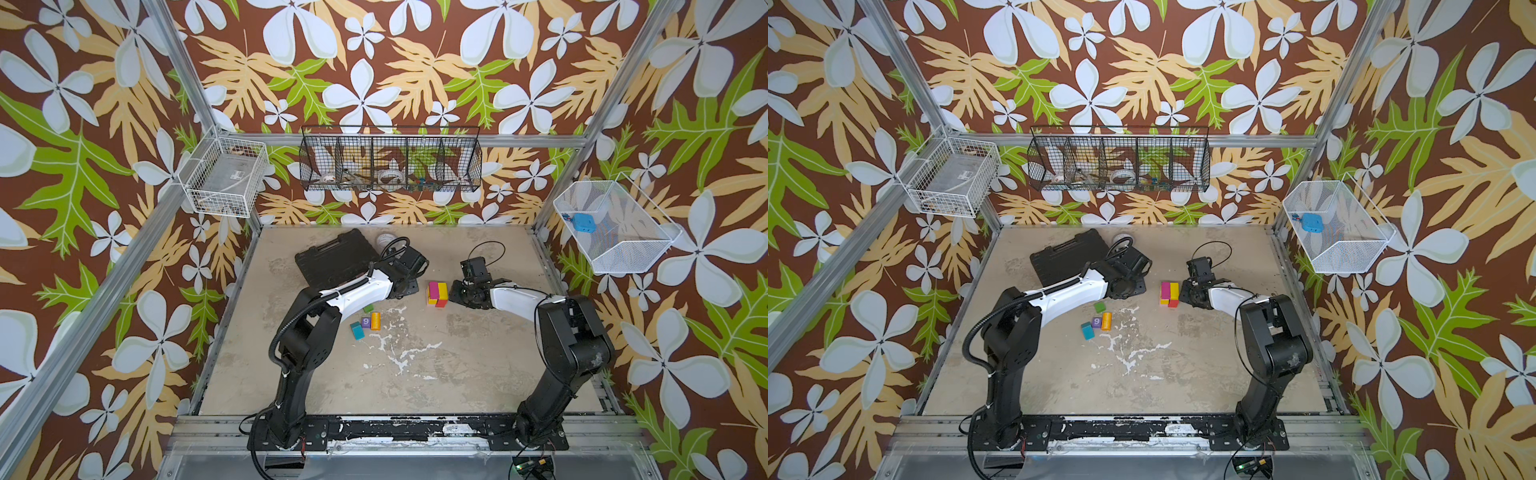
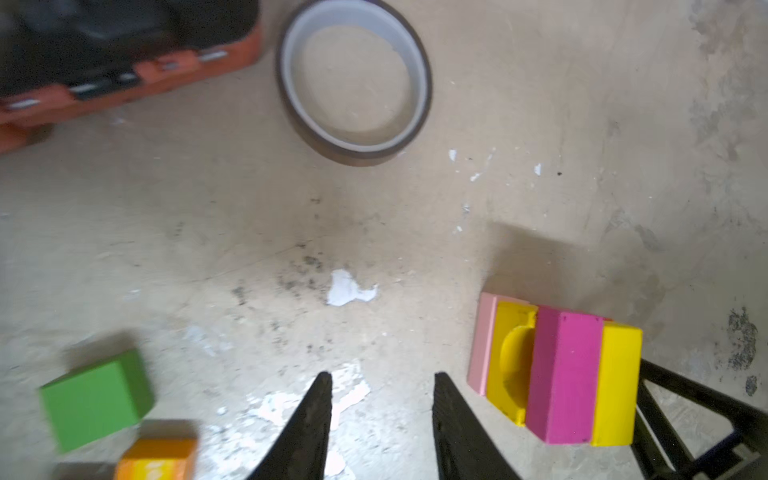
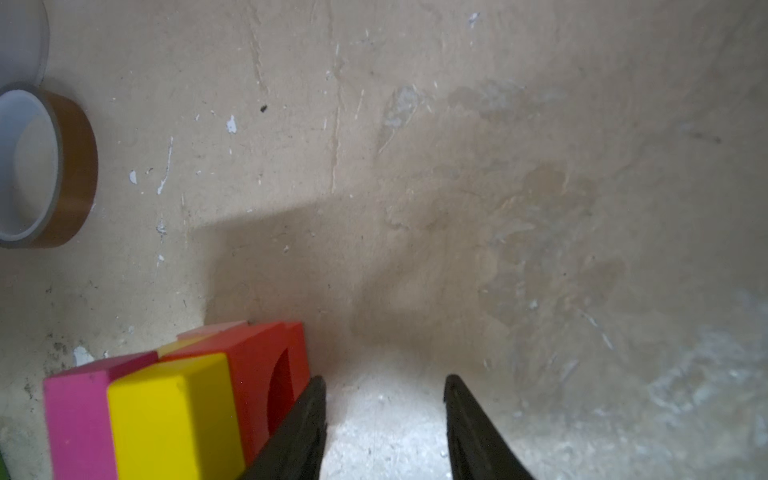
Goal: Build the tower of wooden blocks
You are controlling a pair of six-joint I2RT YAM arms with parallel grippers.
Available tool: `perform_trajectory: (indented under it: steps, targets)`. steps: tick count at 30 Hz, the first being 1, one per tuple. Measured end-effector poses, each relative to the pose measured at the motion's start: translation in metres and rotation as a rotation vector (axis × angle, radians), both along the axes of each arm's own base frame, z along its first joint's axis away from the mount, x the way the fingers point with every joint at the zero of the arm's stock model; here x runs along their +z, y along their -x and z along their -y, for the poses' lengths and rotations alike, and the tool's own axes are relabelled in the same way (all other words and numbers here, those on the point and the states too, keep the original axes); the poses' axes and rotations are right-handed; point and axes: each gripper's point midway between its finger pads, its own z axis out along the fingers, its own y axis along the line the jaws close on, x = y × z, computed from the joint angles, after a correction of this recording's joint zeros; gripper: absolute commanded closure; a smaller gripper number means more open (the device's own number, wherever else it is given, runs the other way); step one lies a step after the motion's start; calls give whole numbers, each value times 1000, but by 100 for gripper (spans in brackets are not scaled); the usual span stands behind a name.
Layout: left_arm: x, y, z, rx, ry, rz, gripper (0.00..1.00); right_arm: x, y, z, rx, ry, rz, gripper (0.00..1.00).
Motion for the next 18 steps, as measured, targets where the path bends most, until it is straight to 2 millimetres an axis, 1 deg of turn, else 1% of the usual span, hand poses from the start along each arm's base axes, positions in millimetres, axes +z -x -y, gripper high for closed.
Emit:
perform_trajectory:
  steps: [4,11,18]
  targets:
    - [-16,-1,10,-16,-10,-41,58,-1,-2,-1,6,-1,-2,53]
    - [-29,-1,20,-42,5,-79,58,-3,-2,-7,28,-19,-13,53]
    - [-46,1,32,-75,28,-124,58,-5,-3,-11,51,-33,-21,54]
